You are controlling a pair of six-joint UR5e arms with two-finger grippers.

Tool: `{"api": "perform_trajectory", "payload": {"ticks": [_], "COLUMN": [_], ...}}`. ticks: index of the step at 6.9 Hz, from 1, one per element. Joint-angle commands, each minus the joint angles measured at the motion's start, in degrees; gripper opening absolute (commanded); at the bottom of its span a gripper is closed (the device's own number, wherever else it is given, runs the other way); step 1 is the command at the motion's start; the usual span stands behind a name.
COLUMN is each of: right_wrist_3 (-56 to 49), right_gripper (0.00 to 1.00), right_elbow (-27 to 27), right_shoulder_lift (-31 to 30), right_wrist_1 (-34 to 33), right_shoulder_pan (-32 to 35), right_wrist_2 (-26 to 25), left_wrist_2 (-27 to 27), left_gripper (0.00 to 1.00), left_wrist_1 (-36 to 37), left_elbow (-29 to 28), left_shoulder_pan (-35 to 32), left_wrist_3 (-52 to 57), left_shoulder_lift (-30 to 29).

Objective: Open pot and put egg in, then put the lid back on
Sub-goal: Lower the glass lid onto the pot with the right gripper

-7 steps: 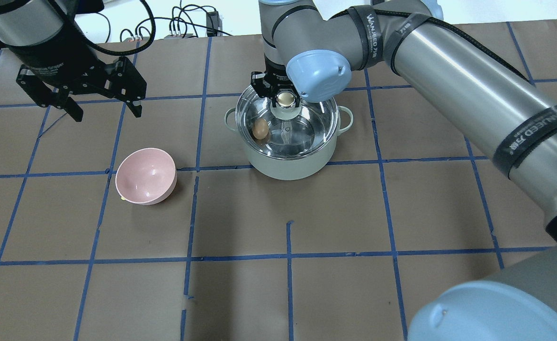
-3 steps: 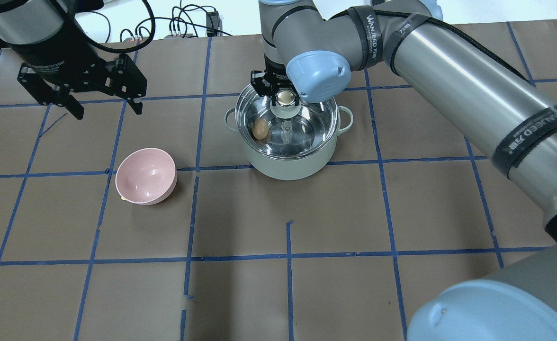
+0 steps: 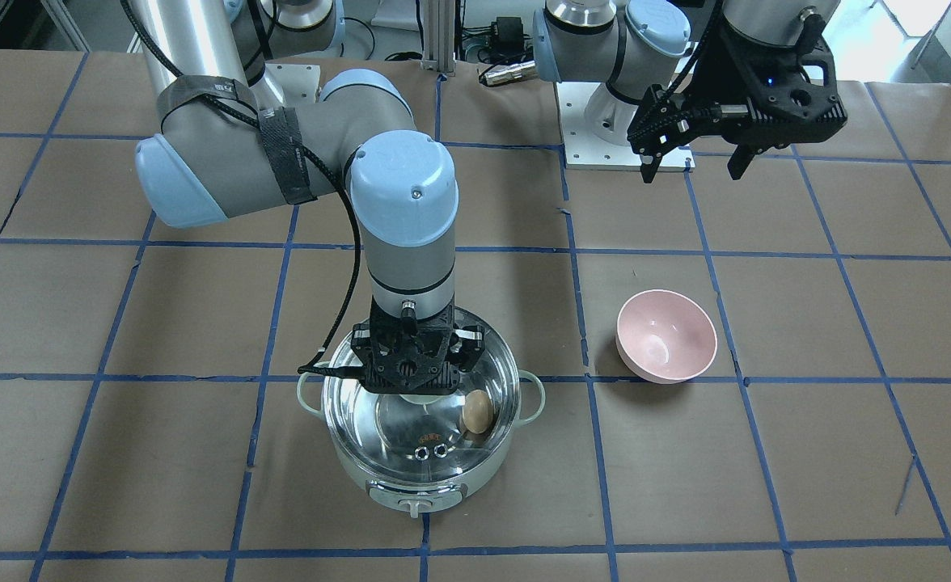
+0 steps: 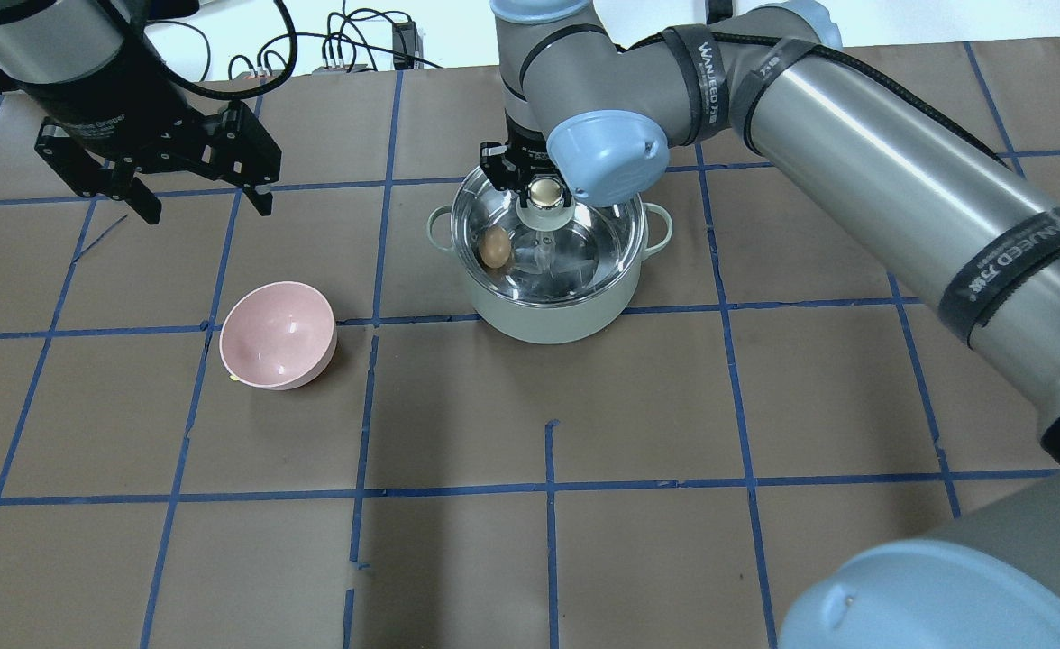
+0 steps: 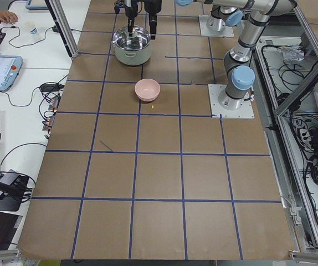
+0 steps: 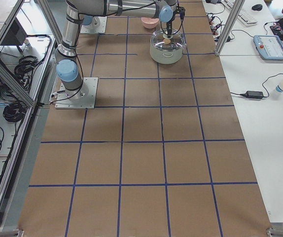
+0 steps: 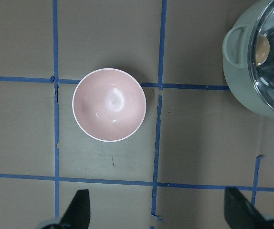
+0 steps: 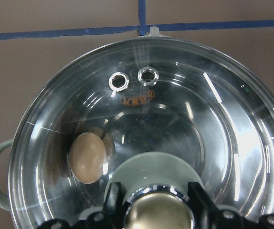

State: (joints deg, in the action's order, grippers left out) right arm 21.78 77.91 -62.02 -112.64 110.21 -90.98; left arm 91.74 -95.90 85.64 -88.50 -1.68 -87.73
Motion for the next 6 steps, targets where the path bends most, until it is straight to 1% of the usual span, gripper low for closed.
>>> {"api": "perform_trajectory", "payload": {"ticks": [1, 2, 3, 4, 5, 6], "right_wrist_3": [-0.1, -0.1, -0.2, -0.5, -0.6, -0.5], "right_gripper": [0.05, 0.28, 0.75, 1.0, 1.0, 1.0], "right_elbow": [0.2, 0.2, 0.3, 0.2, -0.1, -0.6], "right_shoulder_lift": [0.0, 0.1, 0.1, 0.0, -0.6, -2.6], "right_wrist_1": [-0.4, -0.5, -1.5, -2.3, -2.1, -1.8], "right_shoulder_pan": [0.0, 0.0, 0.0, 0.0, -0.1, -0.8], "right_wrist_2": [-0.2, -0.2, -0.4, -0.4, -0.2, 0.6], "left_wrist_2": [0.0, 0.0, -0.1, -0.1, -0.1, -0.1], "left_gripper": [1.0, 1.0, 1.0, 1.0, 1.0, 1.0], "left_wrist_1": [0.0, 0.0, 0.0, 0.0, 0.0, 0.0], "left_elbow": [0.1, 0.1, 0.1, 0.1, 0.1, 0.1], "left_shoulder_pan": [0.0, 0.0, 0.0, 0.0, 0.0, 0.0], "left_wrist_3": [0.0, 0.0, 0.0, 0.0, 0.0, 0.0], "left_shoulder_lift": [0.0, 0.0, 0.0, 0.0, 0.0, 0.0]}}
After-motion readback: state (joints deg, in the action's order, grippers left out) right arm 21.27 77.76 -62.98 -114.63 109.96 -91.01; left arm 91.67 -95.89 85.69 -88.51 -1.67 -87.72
